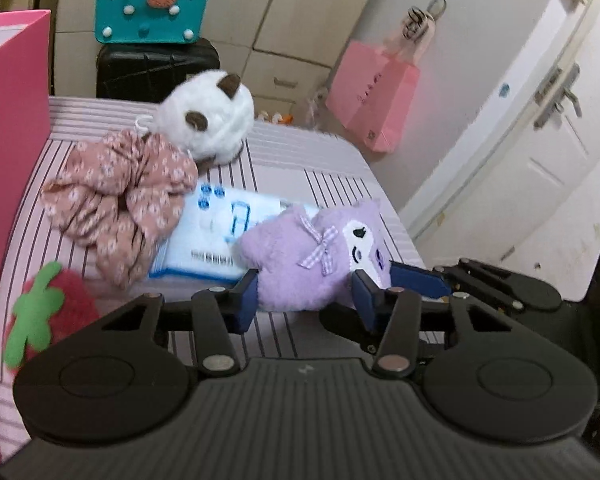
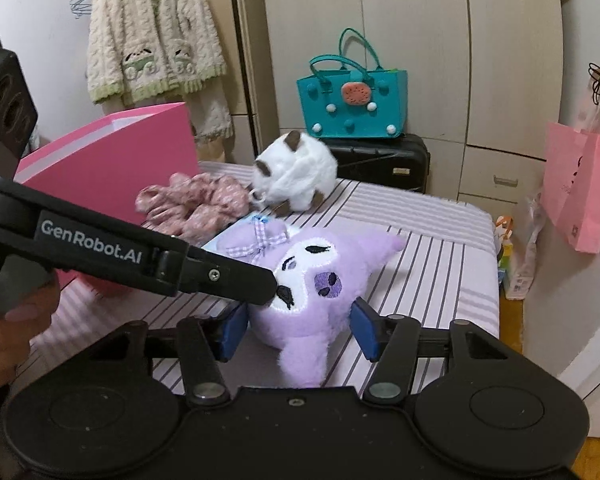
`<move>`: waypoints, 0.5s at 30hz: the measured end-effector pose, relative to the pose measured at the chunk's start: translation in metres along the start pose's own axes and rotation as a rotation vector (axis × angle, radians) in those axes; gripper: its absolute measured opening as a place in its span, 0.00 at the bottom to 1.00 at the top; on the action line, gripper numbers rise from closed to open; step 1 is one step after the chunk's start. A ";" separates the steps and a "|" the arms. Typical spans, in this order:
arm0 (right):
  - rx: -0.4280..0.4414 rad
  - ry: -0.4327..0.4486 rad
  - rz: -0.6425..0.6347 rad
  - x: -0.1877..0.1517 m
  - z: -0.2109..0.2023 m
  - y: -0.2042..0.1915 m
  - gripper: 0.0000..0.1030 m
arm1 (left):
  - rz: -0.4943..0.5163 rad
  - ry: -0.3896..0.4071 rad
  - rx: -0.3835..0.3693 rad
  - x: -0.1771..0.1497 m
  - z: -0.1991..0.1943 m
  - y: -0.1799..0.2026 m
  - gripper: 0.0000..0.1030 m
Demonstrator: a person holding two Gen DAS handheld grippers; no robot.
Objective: Organize soft objects
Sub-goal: 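Close the left tool on the purple plush toy's head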
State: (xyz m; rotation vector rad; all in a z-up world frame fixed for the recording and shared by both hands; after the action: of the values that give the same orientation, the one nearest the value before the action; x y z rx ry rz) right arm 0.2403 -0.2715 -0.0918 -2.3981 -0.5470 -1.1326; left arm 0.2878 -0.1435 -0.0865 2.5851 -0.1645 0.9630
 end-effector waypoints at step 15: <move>-0.013 -0.029 0.025 -0.017 -0.008 -0.001 0.69 | -0.048 0.017 -0.007 -0.006 -0.006 -0.009 0.58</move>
State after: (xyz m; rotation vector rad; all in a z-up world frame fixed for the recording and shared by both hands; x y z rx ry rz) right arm 0.2250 -0.2776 -0.1009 -2.4292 -0.5193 -1.0953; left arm 0.2814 -0.1329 -0.0889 2.5619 -0.0999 0.9650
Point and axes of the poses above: each gripper's, at about its wrist camera, not at the fingertips, and z roughly the way its jaws point, y to its right, x to its top, the point moved 5 cm from there along z, roughly the way its jaws point, and after that the axes turned 8 degrees about x, right-handed, at the moved point
